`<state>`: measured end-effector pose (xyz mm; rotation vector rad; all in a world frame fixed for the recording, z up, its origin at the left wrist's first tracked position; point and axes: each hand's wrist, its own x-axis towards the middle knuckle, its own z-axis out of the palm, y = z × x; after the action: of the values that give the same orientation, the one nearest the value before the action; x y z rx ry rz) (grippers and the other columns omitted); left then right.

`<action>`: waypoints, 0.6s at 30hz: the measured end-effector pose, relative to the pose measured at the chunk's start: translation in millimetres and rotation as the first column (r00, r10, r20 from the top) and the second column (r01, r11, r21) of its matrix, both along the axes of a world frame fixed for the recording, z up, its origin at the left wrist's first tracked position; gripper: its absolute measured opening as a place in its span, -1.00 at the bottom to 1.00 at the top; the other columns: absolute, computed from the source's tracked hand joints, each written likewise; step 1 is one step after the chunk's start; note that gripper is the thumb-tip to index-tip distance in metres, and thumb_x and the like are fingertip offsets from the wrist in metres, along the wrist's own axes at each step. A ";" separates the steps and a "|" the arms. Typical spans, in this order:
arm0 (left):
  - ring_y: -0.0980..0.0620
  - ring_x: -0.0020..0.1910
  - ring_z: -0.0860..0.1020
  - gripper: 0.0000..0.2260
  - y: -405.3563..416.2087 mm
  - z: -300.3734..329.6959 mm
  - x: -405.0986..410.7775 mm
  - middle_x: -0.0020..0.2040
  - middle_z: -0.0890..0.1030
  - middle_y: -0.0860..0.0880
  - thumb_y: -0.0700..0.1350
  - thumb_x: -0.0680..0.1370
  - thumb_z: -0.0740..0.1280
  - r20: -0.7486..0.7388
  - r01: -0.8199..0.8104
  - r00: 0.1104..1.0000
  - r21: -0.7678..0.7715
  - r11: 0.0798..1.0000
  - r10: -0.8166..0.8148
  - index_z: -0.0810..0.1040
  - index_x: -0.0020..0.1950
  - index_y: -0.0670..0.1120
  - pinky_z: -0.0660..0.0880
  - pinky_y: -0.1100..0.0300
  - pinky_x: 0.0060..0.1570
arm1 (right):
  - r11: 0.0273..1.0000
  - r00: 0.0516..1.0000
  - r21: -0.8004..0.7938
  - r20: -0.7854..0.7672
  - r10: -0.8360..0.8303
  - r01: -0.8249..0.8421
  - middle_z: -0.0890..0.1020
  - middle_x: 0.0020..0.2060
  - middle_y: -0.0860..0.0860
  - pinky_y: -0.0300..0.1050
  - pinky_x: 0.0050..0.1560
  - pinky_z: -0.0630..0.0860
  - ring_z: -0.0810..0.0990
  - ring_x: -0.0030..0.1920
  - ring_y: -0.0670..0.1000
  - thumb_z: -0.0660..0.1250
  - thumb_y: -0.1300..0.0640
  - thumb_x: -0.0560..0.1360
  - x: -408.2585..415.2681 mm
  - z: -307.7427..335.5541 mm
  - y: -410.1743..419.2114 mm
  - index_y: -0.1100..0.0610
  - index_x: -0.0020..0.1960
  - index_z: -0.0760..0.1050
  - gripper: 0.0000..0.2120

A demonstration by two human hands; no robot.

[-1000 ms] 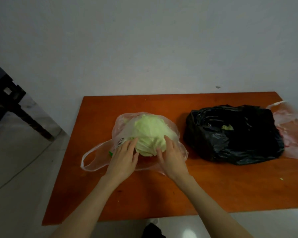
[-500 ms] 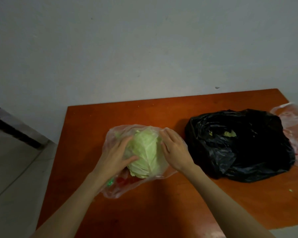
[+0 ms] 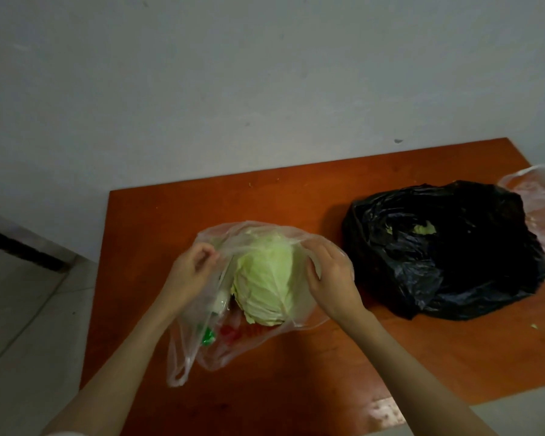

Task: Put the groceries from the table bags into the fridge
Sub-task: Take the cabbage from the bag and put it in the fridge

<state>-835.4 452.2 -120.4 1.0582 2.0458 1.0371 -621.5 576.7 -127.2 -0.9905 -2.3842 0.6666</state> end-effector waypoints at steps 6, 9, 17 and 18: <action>0.09 -0.24 0.52 -0.91 57.0 -3.9 -13.3 -0.22 0.55 0.00 -0.19 0.58 0.25 -0.030 -0.146 0.989 0.046 0.988 0.148 0.44 -0.13 -0.07 0.43 0.34 -0.26 | 0.979 0.991 -0.193 0.125 -0.041 0.065 0.49 0.30 0.10 -0.01 0.40 0.26 0.40 0.34 0.07 -0.01 -0.02 0.59 -11.6 -0.8 16.6 0.19 0.33 0.42 -0.54; 0.03 -0.10 0.54 -0.96 77.5 -23.5 -18.2 -0.11 0.57 0.01 -0.11 0.56 0.29 -0.052 -0.127 0.991 -0.101 0.987 0.122 0.48 -0.07 -0.05 0.48 0.14 -0.08 | 0.917 0.991 -0.378 0.082 -0.106 0.130 0.52 0.26 0.08 -0.12 0.32 0.31 0.43 0.30 0.04 -0.03 -0.01 0.64 -6.3 -12.6 28.8 0.16 0.31 0.44 -0.57; 0.05 0.00 0.53 -0.93 83.7 -53.3 -7.6 -0.12 0.56 0.03 -0.24 0.52 0.33 -0.005 -0.045 0.999 -0.185 0.982 0.045 0.55 -0.12 -0.09 0.34 0.43 -0.19 | 0.778 0.975 -0.593 0.193 -0.111 0.206 0.46 0.31 0.01 -0.34 0.23 0.22 0.37 0.36 0.00 0.02 0.05 0.63 45.0 -59.8 12.1 0.10 0.36 0.39 -0.64; 0.01 0.02 0.55 -0.89 80.4 -53.9 -7.7 -0.12 0.56 0.04 -0.28 0.52 0.33 0.044 -0.028 0.998 -0.174 0.984 0.036 0.54 -0.12 -0.07 0.39 0.39 -0.12 | 0.804 0.972 -0.561 0.219 -0.086 0.198 0.42 0.36 0.00 -0.35 0.25 0.19 0.34 0.39 0.00 0.06 0.06 0.63 51.2 -65.1 10.3 0.09 0.40 0.33 -0.63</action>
<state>-843.1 532.6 -174.3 0.9067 2.0786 0.8729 -570.3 587.1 -192.2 -1.5227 -2.2585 1.3492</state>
